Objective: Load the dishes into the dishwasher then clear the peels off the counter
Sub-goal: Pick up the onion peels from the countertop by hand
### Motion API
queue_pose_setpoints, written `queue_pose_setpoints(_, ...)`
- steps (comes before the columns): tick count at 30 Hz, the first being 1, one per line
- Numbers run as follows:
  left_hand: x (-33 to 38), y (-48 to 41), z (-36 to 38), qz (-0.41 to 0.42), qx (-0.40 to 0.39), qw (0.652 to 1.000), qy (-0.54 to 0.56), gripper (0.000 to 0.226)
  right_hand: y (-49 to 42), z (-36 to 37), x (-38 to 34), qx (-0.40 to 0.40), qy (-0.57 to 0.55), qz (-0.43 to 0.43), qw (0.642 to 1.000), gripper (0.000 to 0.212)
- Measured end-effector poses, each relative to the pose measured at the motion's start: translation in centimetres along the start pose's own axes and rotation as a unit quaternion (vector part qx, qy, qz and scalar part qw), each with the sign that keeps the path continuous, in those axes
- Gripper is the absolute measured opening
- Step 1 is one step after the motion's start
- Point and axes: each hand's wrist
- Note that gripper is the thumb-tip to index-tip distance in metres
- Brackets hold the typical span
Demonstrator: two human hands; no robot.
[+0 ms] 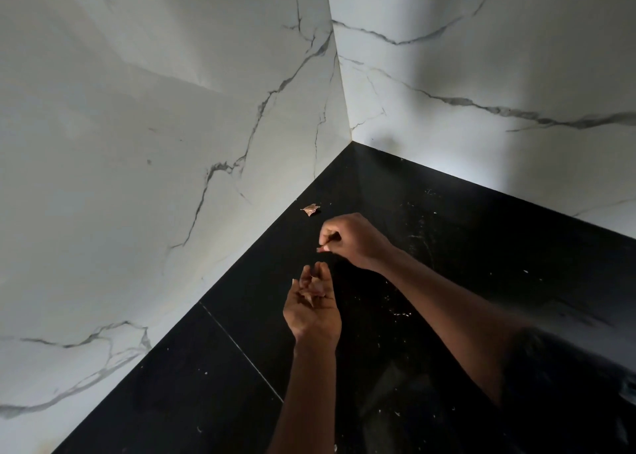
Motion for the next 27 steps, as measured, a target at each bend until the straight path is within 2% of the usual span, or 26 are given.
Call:
queue_pose_setpoints(3,-0.2,-0.3,0.4,-0.005,-0.010,1.000,-0.016,0.032,1.2,-0.1,-2.6,-0.058,-0.012,-0.032,0.998,0.016)
queue_pose_setpoints(6,-0.1,-0.2,0.8,0.008,-0.007,1.000,-0.029,0.025,1.8,0.0,-4.3,-0.137,0.060,-0.060,0.987,0.020)
queue_pose_setpoints(9,0.1,0.0,0.9,0.022,-0.014,0.999,-0.023,0.024,0.2,-0.1,-5.5,-0.155,0.095,-0.072,0.981,0.029)
queue_pose_setpoints(14,1.6,-0.6,-0.1,0.026,-0.039,0.999,0.001,0.022,-4.3,-0.3,-6.1,-0.316,0.084,0.017,0.945,0.021)
queue_pose_setpoints(15,2.1,-0.8,-0.3,0.031,-0.036,0.999,-0.010,0.023,-5.4,-0.2,-5.6,-0.303,0.088,0.027,0.949,0.020)
queue_pose_setpoints(17,3.0,-1.2,-0.6,0.044,-0.033,0.998,-0.032,0.026,-7.7,0.3,-4.3,-0.192,0.125,0.037,0.973,0.024)
queue_pose_setpoints(18,3.3,-1.3,-0.6,0.048,-0.033,0.997,-0.042,0.028,-8.8,0.7,-3.4,-0.134,0.163,0.045,0.976,0.032)
queue_pose_setpoints(19,3.7,-1.4,-0.6,0.051,-0.035,0.997,-0.052,0.029,-9.5,1.1,-2.6,-0.113,0.197,0.058,0.972,0.042)
queue_pose_setpoints(22,4.3,-0.9,-0.1,0.068,-0.053,0.995,-0.056,0.028,-10.3,2.4,-0.5,-0.186,0.299,0.082,0.932,0.063)
queue_pose_setpoints(24,4.7,-0.7,-0.2,0.077,-0.066,0.994,-0.045,0.031,-9.6,3.4,0.6,-0.172,0.326,0.062,0.927,0.058)
queue_pose_setpoints(27,4.9,-0.6,-0.7,0.083,-0.086,0.992,-0.051,0.034,-7.0,3.7,1.0,-0.074,0.330,0.016,0.941,0.027)
Point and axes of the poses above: each hand's wrist, its own y-axis away from the middle knuckle, its own z-axis out of the palm, x = y × z, and after that the axes turned 6 degrees about z, right-handed
